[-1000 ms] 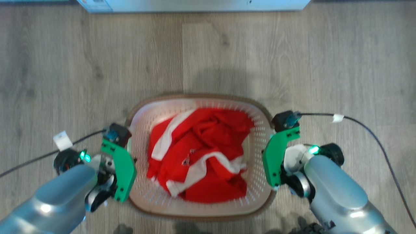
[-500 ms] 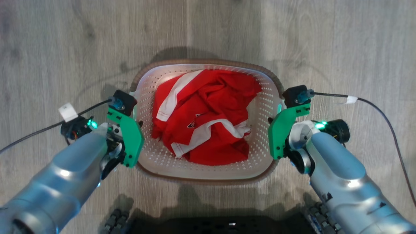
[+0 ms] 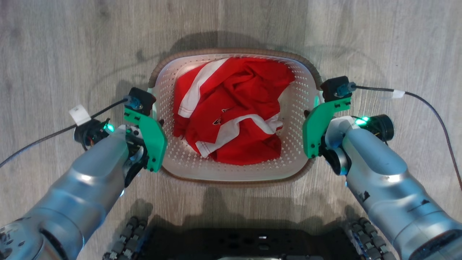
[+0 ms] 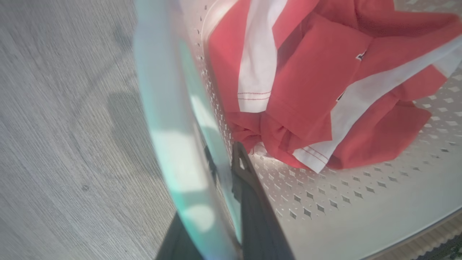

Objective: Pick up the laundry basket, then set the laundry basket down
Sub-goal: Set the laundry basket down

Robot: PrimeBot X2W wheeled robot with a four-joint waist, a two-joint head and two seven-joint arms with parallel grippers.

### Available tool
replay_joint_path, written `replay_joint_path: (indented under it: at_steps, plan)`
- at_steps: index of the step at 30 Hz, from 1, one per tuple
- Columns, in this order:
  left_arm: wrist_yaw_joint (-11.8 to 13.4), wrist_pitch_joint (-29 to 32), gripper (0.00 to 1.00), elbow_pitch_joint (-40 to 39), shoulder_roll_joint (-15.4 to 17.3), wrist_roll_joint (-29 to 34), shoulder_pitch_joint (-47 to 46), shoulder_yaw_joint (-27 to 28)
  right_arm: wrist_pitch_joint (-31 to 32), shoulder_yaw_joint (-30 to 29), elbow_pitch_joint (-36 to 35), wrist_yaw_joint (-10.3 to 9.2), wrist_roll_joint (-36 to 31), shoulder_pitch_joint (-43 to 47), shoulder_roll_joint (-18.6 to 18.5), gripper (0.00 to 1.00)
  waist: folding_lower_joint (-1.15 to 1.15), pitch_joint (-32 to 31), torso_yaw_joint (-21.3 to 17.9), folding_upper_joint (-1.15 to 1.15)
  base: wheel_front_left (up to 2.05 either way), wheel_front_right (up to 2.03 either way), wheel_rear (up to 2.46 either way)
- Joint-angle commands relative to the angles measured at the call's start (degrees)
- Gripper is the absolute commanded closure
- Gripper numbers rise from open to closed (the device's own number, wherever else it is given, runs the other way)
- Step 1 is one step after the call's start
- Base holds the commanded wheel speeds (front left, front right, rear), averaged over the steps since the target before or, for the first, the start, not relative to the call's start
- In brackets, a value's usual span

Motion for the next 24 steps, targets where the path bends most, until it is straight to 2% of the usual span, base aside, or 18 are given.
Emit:
replay_joint_path:
  at_steps: [1, 9, 24]
  plan:
    - [-1.38, -0.29, 1.00, -1.08, -0.45, 0.30, 0.20, -0.74, -1.01, 2.08, -1.80, 1.24, -0.06, 0.67, 2.41, 1.00, 0.00, 0.36, 0.28, 0.00, 0.00, 0.00, 0.00]
    - [-1.39, -1.77, 1.00, 0.17, -1.92, -1.26, -1.54, -1.34, -2.47, 4.81, 3.14, 1.24, 2.53, -1.48, 2.42, 1.00, 0.00, 2.11, 1.34, 0.00, 0.00, 0.00, 0.00]
    - [-1.39, -3.34, 1.00, 1.39, -2.95, -0.99, -2.12, -1.59, -3.57, 7.87, 7.50, 1.24, 5.52, -3.22, 2.42, 1.00, 0.00, 3.34, 2.08, 0.00, 0.00, 0.00, 0.00]
